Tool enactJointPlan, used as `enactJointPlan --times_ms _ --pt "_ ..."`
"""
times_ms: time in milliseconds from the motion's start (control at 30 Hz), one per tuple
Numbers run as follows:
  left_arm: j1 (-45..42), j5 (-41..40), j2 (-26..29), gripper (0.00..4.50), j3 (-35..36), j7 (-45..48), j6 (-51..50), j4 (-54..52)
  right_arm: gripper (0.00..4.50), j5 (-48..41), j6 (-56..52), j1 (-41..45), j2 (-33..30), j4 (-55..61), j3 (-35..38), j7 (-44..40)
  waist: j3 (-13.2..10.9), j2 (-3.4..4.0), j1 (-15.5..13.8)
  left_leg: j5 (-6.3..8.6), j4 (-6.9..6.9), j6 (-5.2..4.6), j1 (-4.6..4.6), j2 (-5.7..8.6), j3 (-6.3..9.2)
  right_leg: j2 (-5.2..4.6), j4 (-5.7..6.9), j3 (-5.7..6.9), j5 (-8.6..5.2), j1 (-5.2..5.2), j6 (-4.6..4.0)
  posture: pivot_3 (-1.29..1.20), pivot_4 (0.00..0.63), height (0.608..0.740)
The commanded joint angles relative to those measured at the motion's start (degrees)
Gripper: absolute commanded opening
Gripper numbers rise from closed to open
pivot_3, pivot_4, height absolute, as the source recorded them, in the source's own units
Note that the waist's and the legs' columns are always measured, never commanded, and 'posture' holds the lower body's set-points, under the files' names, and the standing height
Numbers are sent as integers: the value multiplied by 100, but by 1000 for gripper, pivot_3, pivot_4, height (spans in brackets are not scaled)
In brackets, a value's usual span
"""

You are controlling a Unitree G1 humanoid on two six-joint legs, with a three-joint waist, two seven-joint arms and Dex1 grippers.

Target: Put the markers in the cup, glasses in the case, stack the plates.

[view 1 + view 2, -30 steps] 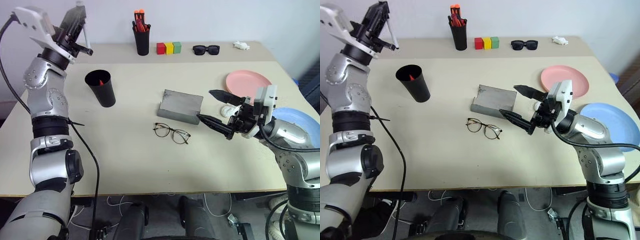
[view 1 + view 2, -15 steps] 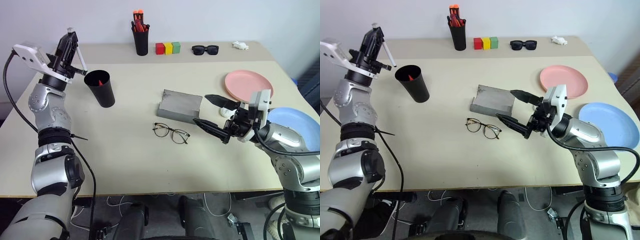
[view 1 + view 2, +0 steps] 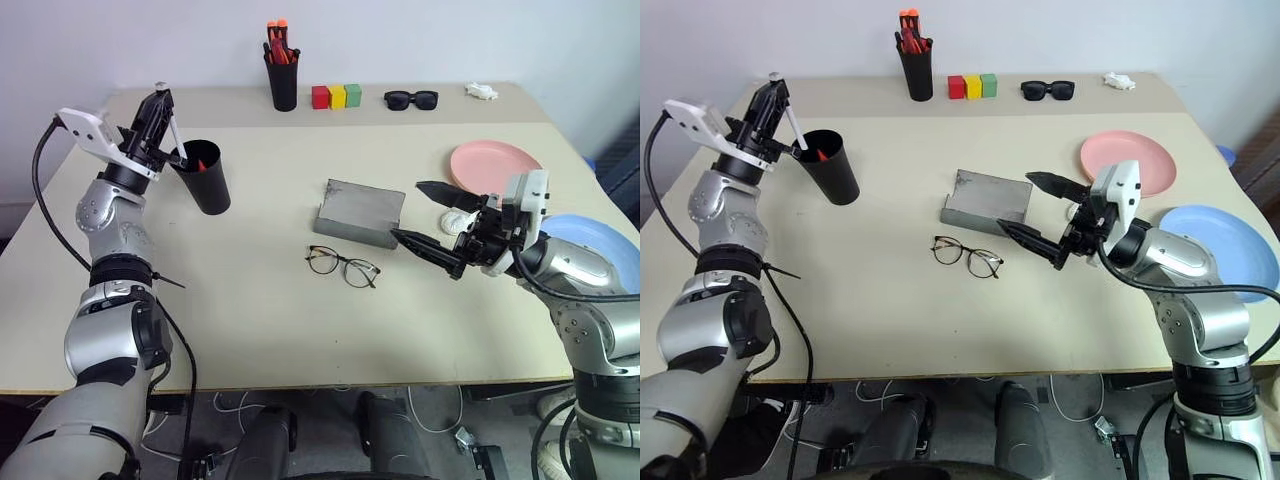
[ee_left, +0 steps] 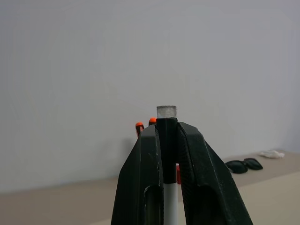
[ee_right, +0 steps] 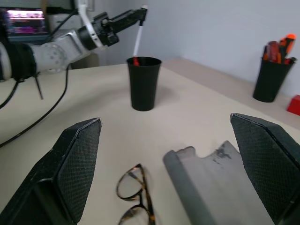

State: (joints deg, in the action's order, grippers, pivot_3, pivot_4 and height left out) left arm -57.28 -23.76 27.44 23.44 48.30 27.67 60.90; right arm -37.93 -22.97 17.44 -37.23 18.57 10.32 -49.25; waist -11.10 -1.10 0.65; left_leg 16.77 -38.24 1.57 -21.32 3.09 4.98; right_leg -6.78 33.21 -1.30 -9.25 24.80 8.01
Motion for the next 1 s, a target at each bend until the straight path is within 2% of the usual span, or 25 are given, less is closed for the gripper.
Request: enactJointPlan --times_ms 33,233,533,833,933,1000 --pt "-115 88 -35 25 -36 11 219 21 4500 71 148 -76 33 241 124 125 0 0 -2 0 0 0 0 0 0 0 0 0 0 0 0 0 150 740" --pt "-73 112 -87 25 40 -67 348 298 4500 153 175 -403 59 534 124 291 0 0 1 0 0 0 -1 0 0 0 0 0 0 0 0 0 150 740" --pt "-1 23 -196 25 92 -14 509 233 4500 158 265 -444 66 576 107 204 0 0 0 0 0 0 0 0 0 0 -1 0 0 0 0 0 150 740" --pt "-57 49 -74 25 123 -91 497 219 4500 201 293 -294 25 409 51 151 0 0 1 0 0 0 0 0 0 0 0 0 0 0 0 0 150 740" --pt "-87 -35 47 25 149 108 344 149 4500 -119 103 -300 39 534 220 192 0 0 4 0 0 0 0 0 0 0 0 0 0 0 0 0 150 740" --pt "-72 -97 11 25 142 266 287 35 4500 102 227 -356 -53 475 161 128 0 0 5 0 1 -1 0 0 0 0 0 0 0 0 0 0 150 740"
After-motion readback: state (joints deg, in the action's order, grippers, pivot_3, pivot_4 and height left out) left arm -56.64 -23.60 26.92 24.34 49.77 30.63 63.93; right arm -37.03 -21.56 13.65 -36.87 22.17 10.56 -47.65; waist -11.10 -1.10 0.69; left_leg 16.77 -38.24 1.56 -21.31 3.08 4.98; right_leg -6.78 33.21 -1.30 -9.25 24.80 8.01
